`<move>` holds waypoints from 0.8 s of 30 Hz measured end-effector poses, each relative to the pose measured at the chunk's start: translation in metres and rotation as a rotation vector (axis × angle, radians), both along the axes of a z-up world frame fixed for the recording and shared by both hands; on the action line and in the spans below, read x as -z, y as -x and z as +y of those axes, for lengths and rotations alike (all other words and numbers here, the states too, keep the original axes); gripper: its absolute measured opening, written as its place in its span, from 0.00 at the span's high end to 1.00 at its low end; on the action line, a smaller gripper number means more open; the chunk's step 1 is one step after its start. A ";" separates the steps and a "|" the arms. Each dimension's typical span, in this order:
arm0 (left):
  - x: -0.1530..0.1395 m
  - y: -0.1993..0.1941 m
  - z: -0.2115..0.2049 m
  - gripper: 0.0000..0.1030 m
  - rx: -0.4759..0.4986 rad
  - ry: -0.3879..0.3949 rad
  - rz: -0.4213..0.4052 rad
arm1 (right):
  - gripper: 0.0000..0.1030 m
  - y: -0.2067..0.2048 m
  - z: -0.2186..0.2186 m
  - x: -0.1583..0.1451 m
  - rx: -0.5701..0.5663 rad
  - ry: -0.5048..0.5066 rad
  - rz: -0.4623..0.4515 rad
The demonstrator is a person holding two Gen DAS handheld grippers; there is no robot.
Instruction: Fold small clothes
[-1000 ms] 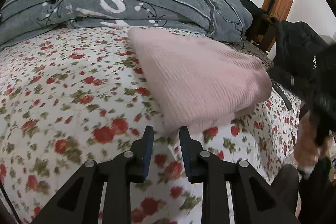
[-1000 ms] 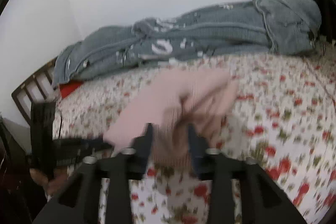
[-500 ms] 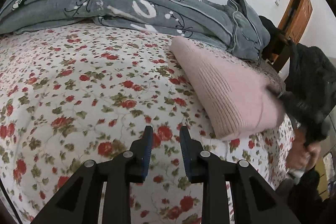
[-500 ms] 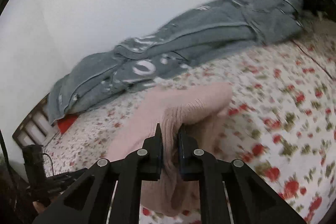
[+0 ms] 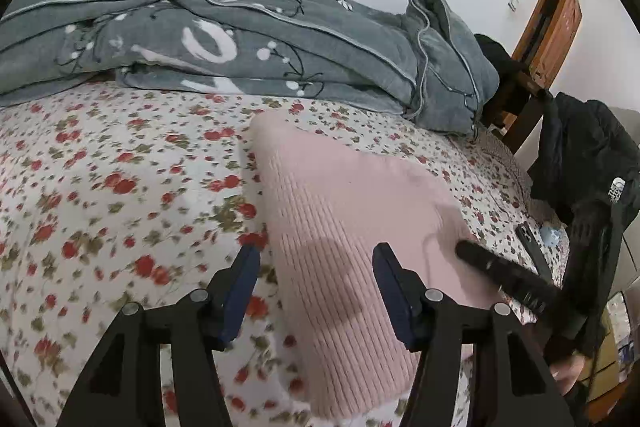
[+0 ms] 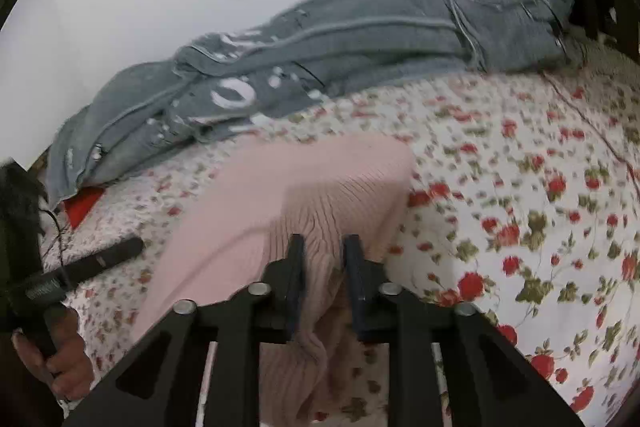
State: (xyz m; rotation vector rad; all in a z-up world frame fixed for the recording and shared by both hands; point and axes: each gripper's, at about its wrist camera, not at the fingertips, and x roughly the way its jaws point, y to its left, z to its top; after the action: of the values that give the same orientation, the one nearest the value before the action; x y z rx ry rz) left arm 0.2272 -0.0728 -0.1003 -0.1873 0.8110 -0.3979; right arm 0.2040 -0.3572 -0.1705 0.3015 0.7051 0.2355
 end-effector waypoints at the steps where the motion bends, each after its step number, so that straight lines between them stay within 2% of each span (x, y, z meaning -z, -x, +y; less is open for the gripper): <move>1: 0.002 -0.003 -0.001 0.45 0.000 0.001 0.012 | 0.86 0.003 -0.003 0.006 0.002 0.005 0.002; 4: 0.011 -0.010 -0.001 0.45 -0.007 0.018 0.047 | 0.86 0.007 -0.008 0.014 -0.003 -0.001 0.018; 8: 0.015 -0.015 0.002 0.45 -0.005 0.030 0.064 | 0.85 0.000 -0.009 -0.004 -0.028 -0.018 0.030; 10: 0.014 -0.017 0.004 0.45 -0.005 0.020 0.061 | 0.72 -0.007 -0.008 -0.012 -0.022 -0.042 0.014; 11: 0.013 -0.018 0.005 0.45 -0.007 0.018 0.062 | 0.62 -0.012 -0.008 -0.013 -0.014 -0.045 0.012; 12: 0.013 -0.020 0.006 0.45 -0.009 0.017 0.065 | 0.59 -0.019 -0.007 -0.012 0.001 -0.045 0.019; 13: 0.013 -0.021 0.007 0.45 -0.009 0.015 0.067 | 0.59 -0.025 -0.008 -0.010 0.011 -0.056 0.033; 15: 0.013 -0.023 0.008 0.45 -0.008 0.009 0.069 | 0.71 -0.034 -0.010 -0.003 0.005 -0.104 0.061; 16: 0.013 -0.024 0.008 0.45 -0.006 0.005 0.068 | 0.90 -0.031 -0.012 -0.004 0.002 -0.110 0.040; 19: 0.012 -0.026 0.009 0.44 0.008 0.011 0.060 | 0.90 -0.012 -0.026 -0.014 0.013 -0.148 -0.061; 20: 0.013 -0.027 0.008 0.42 0.015 0.022 0.064 | 0.90 -0.013 -0.028 -0.010 0.020 -0.145 -0.049; 22: 0.016 -0.031 0.005 0.42 0.028 0.035 0.079 | 0.86 -0.026 -0.022 0.010 0.013 -0.094 0.055; 24: 0.020 -0.037 0.001 0.42 0.041 0.035 0.094 | 0.78 -0.026 -0.026 0.013 0.024 -0.103 0.070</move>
State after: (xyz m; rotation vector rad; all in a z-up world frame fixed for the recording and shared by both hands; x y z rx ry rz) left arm 0.2639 -0.0716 -0.1202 -0.2239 0.9022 -0.4448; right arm 0.2297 -0.3830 -0.1834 0.4180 0.7596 0.2403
